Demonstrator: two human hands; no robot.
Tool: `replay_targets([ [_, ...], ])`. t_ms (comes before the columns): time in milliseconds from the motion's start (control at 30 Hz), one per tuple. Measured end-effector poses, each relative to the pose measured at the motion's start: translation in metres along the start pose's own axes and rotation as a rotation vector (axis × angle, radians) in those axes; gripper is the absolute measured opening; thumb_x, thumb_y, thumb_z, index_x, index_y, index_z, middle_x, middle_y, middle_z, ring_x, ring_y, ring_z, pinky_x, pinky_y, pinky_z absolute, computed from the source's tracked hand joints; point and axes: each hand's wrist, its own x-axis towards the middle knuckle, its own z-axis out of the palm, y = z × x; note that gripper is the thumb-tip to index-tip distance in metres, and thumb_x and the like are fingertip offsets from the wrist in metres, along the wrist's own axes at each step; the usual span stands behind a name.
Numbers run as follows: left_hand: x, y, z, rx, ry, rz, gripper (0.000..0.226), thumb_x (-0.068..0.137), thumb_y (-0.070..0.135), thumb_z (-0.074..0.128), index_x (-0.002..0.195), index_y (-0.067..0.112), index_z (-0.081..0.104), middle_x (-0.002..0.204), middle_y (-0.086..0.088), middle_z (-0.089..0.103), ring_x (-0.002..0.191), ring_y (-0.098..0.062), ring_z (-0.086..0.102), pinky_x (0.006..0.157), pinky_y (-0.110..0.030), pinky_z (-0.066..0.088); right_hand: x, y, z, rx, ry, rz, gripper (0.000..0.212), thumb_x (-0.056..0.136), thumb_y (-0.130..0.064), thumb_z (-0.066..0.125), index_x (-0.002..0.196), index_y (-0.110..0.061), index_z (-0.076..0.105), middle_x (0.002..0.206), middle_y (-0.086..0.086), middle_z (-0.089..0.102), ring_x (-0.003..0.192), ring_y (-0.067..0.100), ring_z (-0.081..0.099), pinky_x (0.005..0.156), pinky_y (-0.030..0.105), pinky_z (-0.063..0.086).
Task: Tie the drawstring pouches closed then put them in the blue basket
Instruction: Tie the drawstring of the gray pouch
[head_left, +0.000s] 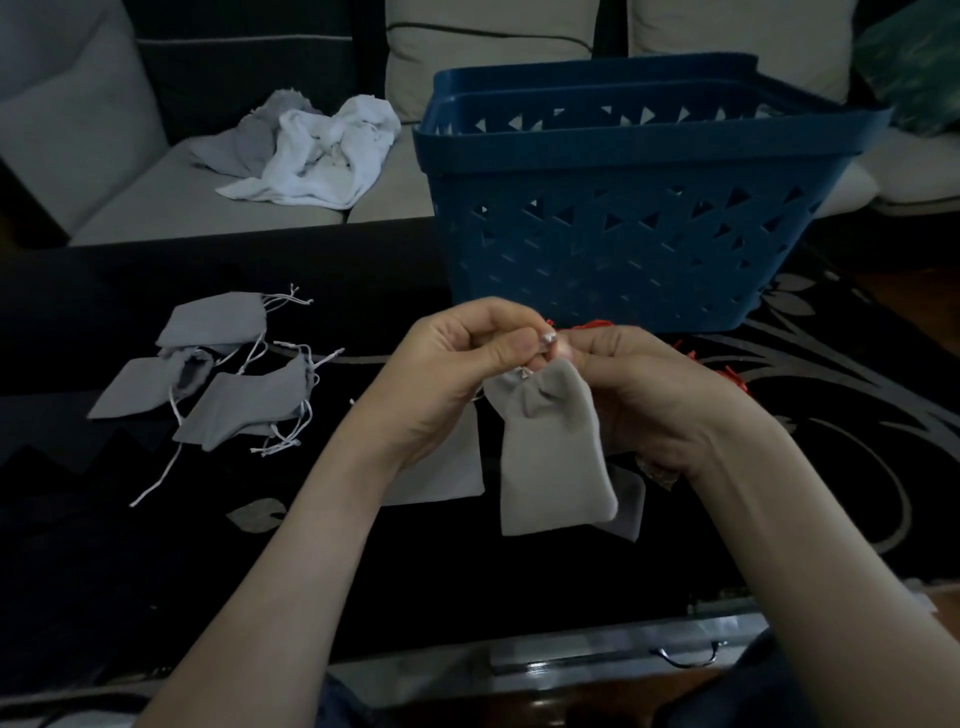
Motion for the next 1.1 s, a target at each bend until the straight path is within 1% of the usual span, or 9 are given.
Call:
replay_targets([
  [167,-0.009,0.008,-0.005,0.227,0.002,0.037,0.006,0.078,0.017,0.065,0.079,0.016,0.071,0.077,0.004,0.072,0.078,-0.009,0.067,0.076,-0.018,0.05,0.003,0.005,-0.002,-0.013,0.007,0.08,0.022,0.071,-0.021,0.063,0.08,-0.002,0.067,0.076,0.01,0.055,0.073,0.021,0.046,0.069,0.028,0.039],
  [333,-0.014,0.012,-0.009,0.604,0.079,0.115,0.015,0.079,0.015,0.071,0.079,0.03,0.071,0.075,0.016,0.062,0.079,0.0,0.057,0.076,-0.01,0.044,0.004,0.008,0.0,-0.06,-0.003,0.069,0.014,0.077,-0.019,0.059,0.079,-0.006,0.062,0.058,-0.003,0.054,0.055,0.005,0.047,0.055,0.015,0.041],
  [467,-0.021,0.015,-0.017,0.898,0.126,0.231,0.016,0.079,0.021,0.074,0.079,0.037,0.072,0.079,0.008,0.05,0.079,-0.005,0.053,0.074,-0.01,0.041,0.008,0.011,0.005,-0.115,-0.058,-0.003,0.02,0.073,-0.02,0.06,0.084,-0.003,0.061,0.062,-0.002,0.054,0.057,0.005,0.048,0.055,0.014,0.042],
  [633,-0.021,0.016,-0.02,1.072,0.158,0.326,0.009,0.079,0.029,0.068,0.085,0.029,0.075,0.074,0.013,0.039,0.075,-0.002,0.045,0.074,-0.006,0.032,0.012,0.011,0.01,-0.198,-0.042,-0.086,0.021,0.073,-0.023,0.063,0.086,-0.007,0.067,0.07,0.003,0.057,0.063,0.008,0.049,0.057,0.016,0.042],
  [733,-0.02,0.014,-0.021,1.099,0.174,0.259,0.011,0.08,0.03,0.065,0.085,0.027,0.075,0.074,0.012,0.035,0.076,-0.002,0.041,0.077,-0.001,0.025,0.012,0.01,0.016,-0.484,0.044,-0.103,0.015,0.084,-0.024,0.065,0.085,-0.009,0.067,0.069,0.005,0.054,0.062,0.012,0.046,0.058,0.022,0.037],
  [800,-0.019,0.012,-0.019,1.119,0.199,0.232,0.012,0.083,0.028,0.064,0.086,0.024,0.075,0.074,0.013,0.034,0.075,0.0,0.039,0.08,-0.002,0.023,0.016,0.013,0.02,-0.666,0.131,-0.166,0.015,0.09,-0.026,0.062,0.083,-0.013,0.063,0.064,-0.003,0.053,0.059,0.006,0.045,0.056,0.02,0.035],
  [900,-0.015,0.01,-0.02,1.087,0.242,0.095,0.007,0.087,0.023,0.065,0.089,0.023,0.071,0.079,0.012,0.041,0.084,-0.01,0.048,0.082,-0.018,0.034,0.023,0.019,0.028,-0.893,0.246,-0.303,0.01,0.092,-0.024,0.059,0.084,-0.018,0.059,0.065,-0.01,0.055,0.059,-0.003,0.048,0.057,0.013,0.036],
  [967,-0.013,0.009,-0.021,1.079,0.262,-0.006,0.003,0.087,0.026,0.064,0.088,0.026,0.067,0.082,0.009,0.046,0.097,-0.022,0.051,0.082,-0.027,0.038,0.026,0.022,0.029,-0.968,0.285,-0.372,0.007,0.091,-0.02,0.06,0.086,-0.016,0.058,0.066,-0.01,0.055,0.063,-0.005,0.051,0.059,0.009,0.036],
  [1100,-0.007,0.005,-0.02,1.224,0.222,-0.096,0.017,0.092,0.032,0.057,0.103,0.022,0.065,0.096,0.0,0.044,0.106,-0.026,0.045,0.08,-0.022,0.03,0.031,0.027,0.028,-0.998,0.289,-0.395,0.007,0.091,-0.015,0.06,0.088,-0.009,0.059,0.073,-0.007,0.059,0.068,0.004,0.053,0.064,0.014,0.037],
])
